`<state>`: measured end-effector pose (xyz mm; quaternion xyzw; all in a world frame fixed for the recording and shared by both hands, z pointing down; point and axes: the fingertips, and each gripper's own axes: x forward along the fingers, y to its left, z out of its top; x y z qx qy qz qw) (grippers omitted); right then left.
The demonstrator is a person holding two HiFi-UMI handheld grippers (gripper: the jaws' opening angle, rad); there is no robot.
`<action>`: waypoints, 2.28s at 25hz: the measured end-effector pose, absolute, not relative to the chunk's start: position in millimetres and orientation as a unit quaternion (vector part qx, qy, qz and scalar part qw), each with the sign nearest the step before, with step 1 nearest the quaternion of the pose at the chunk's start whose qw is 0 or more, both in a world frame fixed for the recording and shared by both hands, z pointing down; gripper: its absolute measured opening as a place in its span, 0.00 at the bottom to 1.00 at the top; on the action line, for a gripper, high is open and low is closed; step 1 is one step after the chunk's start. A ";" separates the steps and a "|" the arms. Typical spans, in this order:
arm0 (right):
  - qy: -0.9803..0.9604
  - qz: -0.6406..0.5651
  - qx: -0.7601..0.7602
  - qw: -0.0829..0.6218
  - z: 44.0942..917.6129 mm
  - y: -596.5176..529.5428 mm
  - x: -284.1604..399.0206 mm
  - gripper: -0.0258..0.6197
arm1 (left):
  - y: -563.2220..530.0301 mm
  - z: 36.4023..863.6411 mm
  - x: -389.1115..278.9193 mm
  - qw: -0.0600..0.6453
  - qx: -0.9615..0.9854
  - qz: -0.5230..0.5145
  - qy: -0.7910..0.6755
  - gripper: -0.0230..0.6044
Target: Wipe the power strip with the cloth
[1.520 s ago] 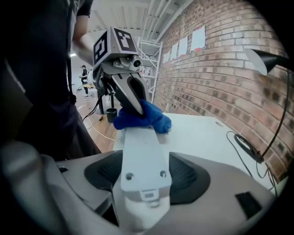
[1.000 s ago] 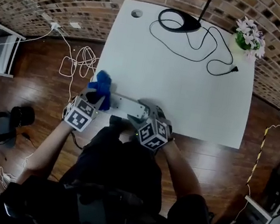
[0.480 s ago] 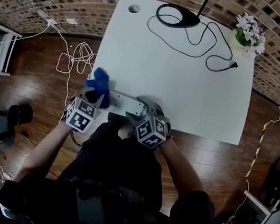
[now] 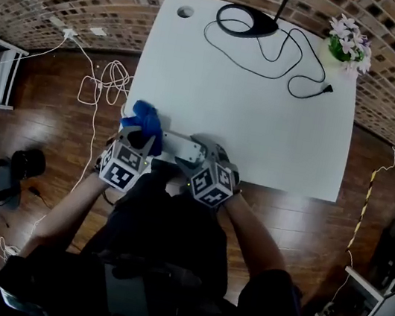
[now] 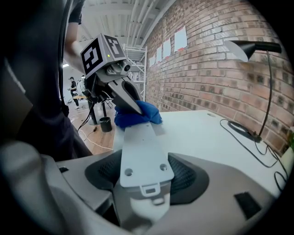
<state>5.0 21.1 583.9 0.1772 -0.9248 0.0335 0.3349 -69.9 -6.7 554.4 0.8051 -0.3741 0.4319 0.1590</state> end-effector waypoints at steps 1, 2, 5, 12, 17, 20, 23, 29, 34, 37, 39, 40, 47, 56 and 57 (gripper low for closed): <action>-0.925 0.034 0.177 0.335 584.2 21.0 5.2 0.52 | -6.1 555.0 -64.9 0.157 0.807 0.433 -0.370 0.13; -0.925 0.036 0.176 0.336 584.6 21.0 5.3 0.52 | -5.2 555.8 -59.8 0.157 0.808 0.433 -0.367 0.13; -0.924 0.041 0.170 0.340 585.4 21.3 4.7 0.52 | -1.1 556.9 -40.0 0.157 0.816 0.431 -0.351 0.13; -0.922 0.058 0.162 0.346 587.7 21.0 5.4 0.52 | 6.6 559.3 9.5 0.145 0.830 0.438 -0.314 0.13; -0.923 0.056 0.159 0.347 587.4 21.0 5.0 0.51 | 7.7 559.2 14.8 0.133 0.825 0.445 -0.323 0.13; -0.925 0.050 0.151 0.345 587.0 22.0 2.7 0.51 | 12.8 559.0 27.5 0.135 0.828 0.444 -0.315 0.13; -0.927 0.037 0.147 0.342 587.2 22.0 2.1 0.50 | 18.0 559.2 43.9 0.133 0.832 0.448 -0.300 0.13; -0.929 0.022 0.140 0.340 590.7 24.6 4.6 0.50 | 27.4 561.0 67.4 0.132 0.829 0.488 -0.239 0.12; -0.932 0.007 0.137 0.335 588.9 24.2 5.3 0.49 | 27.5 559.6 71.7 0.136 0.831 0.489 -0.227 0.12; -0.932 0.007 0.135 0.336 589.9 24.5 4.2 0.49 | 27.3 560.4 71.2 0.151 0.831 0.487 -0.224 0.12; -0.932 0.007 0.134 0.336 590.3 24.6 3.4 0.49 | 27.1 561.0 70.2 0.150 0.828 0.490 -0.227 0.12; -0.932 0.007 0.134 0.336 590.4 24.4 2.9 0.49 | 26.9 561.2 69.5 0.149 0.828 0.490 -0.229 0.12; -0.933 0.009 0.133 0.335 586.7 24.9 0.9 0.48 | 25.3 560.4 62.9 0.164 0.832 0.472 -0.241 0.12; -0.933 0.011 0.131 0.334 586.8 26.9 1.5 0.48 | 11.0 559.6 11.9 0.190 0.811 0.451 -0.320 0.12; -0.933 0.012 0.130 0.334 586.7 27.2 1.2 0.48 | 10.4 559.1 10.0 0.188 0.811 0.453 -0.318 0.12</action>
